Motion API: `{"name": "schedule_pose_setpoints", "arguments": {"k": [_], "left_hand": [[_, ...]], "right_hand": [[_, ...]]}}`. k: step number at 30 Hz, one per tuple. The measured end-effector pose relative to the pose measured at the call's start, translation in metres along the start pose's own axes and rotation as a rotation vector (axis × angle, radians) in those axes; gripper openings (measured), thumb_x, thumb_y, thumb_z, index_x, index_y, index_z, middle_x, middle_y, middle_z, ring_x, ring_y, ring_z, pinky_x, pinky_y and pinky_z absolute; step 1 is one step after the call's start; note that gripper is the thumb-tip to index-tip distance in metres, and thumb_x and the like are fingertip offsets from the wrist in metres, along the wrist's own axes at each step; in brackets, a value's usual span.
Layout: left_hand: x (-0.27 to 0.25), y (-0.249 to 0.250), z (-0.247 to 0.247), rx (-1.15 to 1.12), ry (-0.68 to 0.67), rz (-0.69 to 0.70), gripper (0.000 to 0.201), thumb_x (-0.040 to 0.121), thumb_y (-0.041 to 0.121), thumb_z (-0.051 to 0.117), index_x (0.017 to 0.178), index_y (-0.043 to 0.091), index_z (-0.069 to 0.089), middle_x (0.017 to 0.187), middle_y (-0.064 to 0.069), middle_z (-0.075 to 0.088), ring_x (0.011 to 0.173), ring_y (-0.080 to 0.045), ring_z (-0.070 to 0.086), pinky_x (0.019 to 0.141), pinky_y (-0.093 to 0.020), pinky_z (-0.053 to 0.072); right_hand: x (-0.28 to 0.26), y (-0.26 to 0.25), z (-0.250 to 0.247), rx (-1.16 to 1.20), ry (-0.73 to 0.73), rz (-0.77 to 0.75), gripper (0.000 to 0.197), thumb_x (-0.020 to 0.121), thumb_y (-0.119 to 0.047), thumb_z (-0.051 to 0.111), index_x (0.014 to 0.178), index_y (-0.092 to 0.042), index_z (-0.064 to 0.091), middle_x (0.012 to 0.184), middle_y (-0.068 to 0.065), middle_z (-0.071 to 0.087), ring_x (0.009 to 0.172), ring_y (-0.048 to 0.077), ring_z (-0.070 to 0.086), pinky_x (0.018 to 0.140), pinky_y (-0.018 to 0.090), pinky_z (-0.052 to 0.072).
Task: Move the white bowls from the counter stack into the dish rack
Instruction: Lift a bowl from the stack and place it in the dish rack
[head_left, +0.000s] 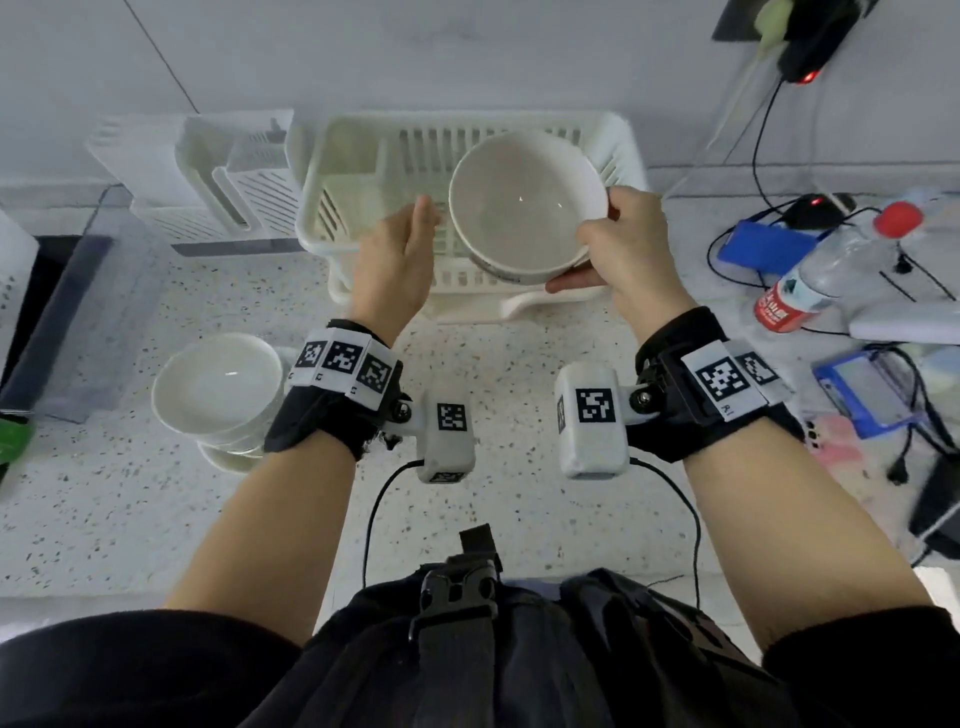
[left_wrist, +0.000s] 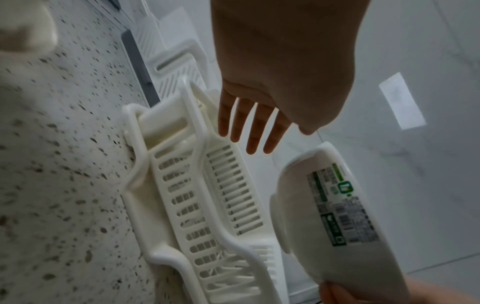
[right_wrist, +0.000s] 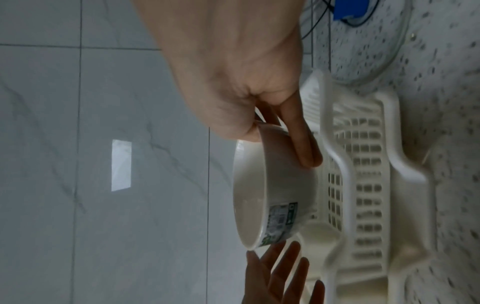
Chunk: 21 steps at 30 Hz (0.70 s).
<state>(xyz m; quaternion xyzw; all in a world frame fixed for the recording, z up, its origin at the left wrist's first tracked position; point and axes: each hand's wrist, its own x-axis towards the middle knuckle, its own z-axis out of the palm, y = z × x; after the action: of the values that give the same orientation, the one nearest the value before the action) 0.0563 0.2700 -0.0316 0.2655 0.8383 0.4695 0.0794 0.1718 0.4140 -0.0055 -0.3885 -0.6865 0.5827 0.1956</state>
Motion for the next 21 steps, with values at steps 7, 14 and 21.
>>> {"name": "schedule_pose_setpoints", "arguments": {"k": [7,14,21], "left_hand": [[0.045,0.01,0.054,0.23,-0.206,0.029,0.037,0.096,0.029,0.042,0.12,0.007,0.058,0.117,-0.005,0.065,0.104,-0.02,0.059,0.088,-0.03,0.044],[0.088,0.005,0.079,0.361,-0.383,-0.056,0.04,0.096,0.022,0.044,0.134,0.009,0.047,0.137,-0.008,0.053,0.119,-0.026,0.055,0.104,-0.04,0.044],[0.124,-0.019,0.092,0.473,-0.547,-0.162,0.041,0.096,0.02,0.039,0.136,0.012,0.043,0.139,-0.012,0.051,0.119,-0.028,0.054,0.097,-0.034,0.043]], "right_hand": [[0.055,0.012,-0.033,0.056,0.051,0.034,0.035,0.084,0.01,0.04,0.113,-0.001,0.056,0.108,0.008,0.053,0.08,0.029,0.062,0.06,0.048,0.062],[0.122,0.008,-0.024,0.095,0.028,0.132,0.039,0.085,0.012,0.035,0.117,-0.001,0.053,0.098,0.003,0.052,0.075,0.031,0.063,0.055,0.046,0.062],[0.182,0.025,0.018,0.073,-0.03,0.303,0.052,0.09,0.012,0.03,0.14,0.001,0.032,0.138,0.018,0.039,0.062,0.029,0.06,0.049,0.043,0.06]]}}
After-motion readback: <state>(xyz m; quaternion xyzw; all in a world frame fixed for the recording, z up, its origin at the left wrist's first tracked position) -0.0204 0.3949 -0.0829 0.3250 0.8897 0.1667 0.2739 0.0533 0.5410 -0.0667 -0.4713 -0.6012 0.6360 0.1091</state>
